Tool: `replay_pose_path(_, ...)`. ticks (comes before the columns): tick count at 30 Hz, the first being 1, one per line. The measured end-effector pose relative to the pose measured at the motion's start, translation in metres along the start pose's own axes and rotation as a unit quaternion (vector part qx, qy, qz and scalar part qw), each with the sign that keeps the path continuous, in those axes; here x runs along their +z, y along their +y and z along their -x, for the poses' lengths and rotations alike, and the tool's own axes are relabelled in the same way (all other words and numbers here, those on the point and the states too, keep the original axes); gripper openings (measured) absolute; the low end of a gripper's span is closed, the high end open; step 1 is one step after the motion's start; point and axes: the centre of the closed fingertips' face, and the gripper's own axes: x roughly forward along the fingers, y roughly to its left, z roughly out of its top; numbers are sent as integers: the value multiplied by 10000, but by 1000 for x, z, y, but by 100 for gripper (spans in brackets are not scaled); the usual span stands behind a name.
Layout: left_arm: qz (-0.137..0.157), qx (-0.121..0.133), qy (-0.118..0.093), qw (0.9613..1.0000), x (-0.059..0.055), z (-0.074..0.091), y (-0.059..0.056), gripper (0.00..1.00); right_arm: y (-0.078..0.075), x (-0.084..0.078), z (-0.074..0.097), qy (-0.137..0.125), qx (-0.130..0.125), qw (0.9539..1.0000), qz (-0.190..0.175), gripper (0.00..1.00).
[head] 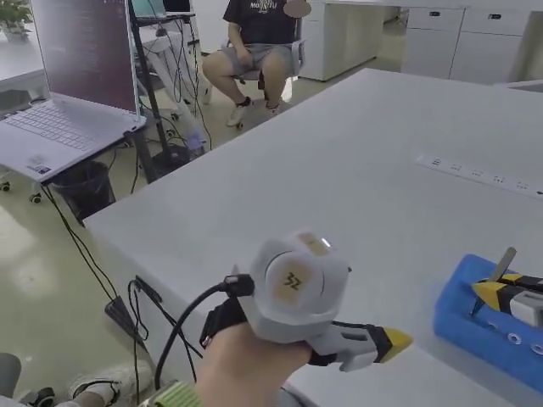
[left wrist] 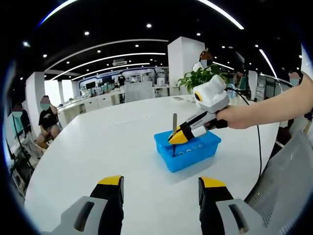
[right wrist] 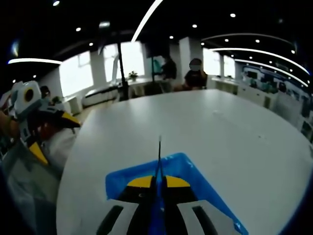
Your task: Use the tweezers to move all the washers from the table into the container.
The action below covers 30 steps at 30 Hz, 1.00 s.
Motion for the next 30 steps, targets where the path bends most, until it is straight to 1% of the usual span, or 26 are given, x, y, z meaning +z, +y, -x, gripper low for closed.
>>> replay_pose_path(5, 0, -70, 13, 10000, -1, 0, -3, 59, 5, 1, 2, -12, 59, 9999, 107, 4)
replay_pose_path(6, -25, -100, 26, 9999, -2, -1, -4, 59, 6, 5, 3, -59, 64, 9995, 300, 4)
replay_pose_path(9, -79, -177, 43, 9998, -1, -1, -8, 58, 10, 13, 10, -89, 102, 9988, 478, 4)
replay_pose_path(11, -85, -232, 61, 9997, -2, -1, -10, 57, 11, 20, 16, -134, 68, 9974, 708, 4)
replay_pose_path(13, -125, -251, 59, 9996, -1, -1, -12, 54, 14, 24, 23, -206, 89, 9964, 823, 4)
replay_pose_path(16, -224, -287, 33, 9993, 1, 0, -15, 49, 20, 30, 37, -320, 143, 9959, 834, 4)
replay_pose_path(18, -262, -313, 39, 9992, 0, 0, -15, 46, 19, 30, 42, -350, 132, 9953, 889, 4)
replay_pose_path(20, -236, -383, 48, 9990, 0, 0, -17, 44, 27, 31, 53, -382, 116, 9948, 936, 4)
replay_pose_path(22, -97, -534, 70, 9985, 0, 1, -22, 42, 29, 26, 58, -418, 111, 9946, 941, 4)
replay_pose_path(24, -82, -567, 71, 9983, 1, 1, -23, 37, 33, 27, 68, -483, 97, 9947, 905, 4)
replay_pose_path(26, -51, -649, 75, 9978, 1, 2, -27, 35, 40, 26, 78, -494, 69, 9948, 891, 4)
replay_pose_path(28, -89, -737, 117, 9972, 0, 2, -31, 34, 46, 23, 86, -477, 33, 9946, 924, 4)
replay_pose_path(30, -146, -814, 160, 9964, -1, 1, -35, 33, 53, 19, 93, -467, 38, 9951, 872, 4)
